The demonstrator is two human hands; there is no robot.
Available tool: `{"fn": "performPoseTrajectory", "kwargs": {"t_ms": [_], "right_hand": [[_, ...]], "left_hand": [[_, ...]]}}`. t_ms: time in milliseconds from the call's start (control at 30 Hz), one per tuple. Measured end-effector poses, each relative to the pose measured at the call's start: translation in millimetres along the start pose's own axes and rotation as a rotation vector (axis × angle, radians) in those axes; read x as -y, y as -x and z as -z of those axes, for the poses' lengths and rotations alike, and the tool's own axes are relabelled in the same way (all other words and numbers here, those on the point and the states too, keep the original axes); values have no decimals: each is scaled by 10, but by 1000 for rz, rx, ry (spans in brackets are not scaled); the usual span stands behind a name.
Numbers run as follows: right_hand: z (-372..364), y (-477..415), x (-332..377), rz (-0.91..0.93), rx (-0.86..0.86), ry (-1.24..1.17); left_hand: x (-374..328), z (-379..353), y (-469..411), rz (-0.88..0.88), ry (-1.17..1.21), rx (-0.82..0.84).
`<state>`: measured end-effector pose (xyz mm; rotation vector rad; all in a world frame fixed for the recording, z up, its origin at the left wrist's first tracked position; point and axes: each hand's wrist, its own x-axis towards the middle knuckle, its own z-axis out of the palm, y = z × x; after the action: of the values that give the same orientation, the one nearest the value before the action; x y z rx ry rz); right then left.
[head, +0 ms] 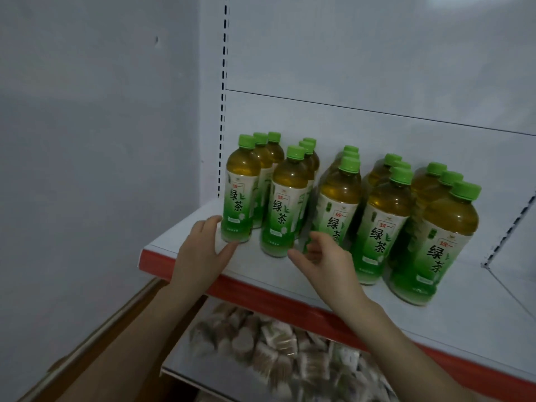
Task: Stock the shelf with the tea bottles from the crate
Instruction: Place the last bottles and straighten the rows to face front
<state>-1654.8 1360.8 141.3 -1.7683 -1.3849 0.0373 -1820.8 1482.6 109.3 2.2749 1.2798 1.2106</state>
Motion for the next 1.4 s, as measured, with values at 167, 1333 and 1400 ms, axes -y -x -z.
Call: {"fn": "performPoseTrajectory", "kwargs": {"t_ms": [167, 1333, 1400], "right_hand": [[-452, -249, 114, -118, -21, -68], [-750, -481, -4, -245, -183, -20], [-754, -479, -12, -241, -180, -7]], "left_hand": [[147, -32, -372, 86, 166, 143], [432, -265, -893, -69, 679, 497], [437, -278, -895, -64, 682, 499]]}}
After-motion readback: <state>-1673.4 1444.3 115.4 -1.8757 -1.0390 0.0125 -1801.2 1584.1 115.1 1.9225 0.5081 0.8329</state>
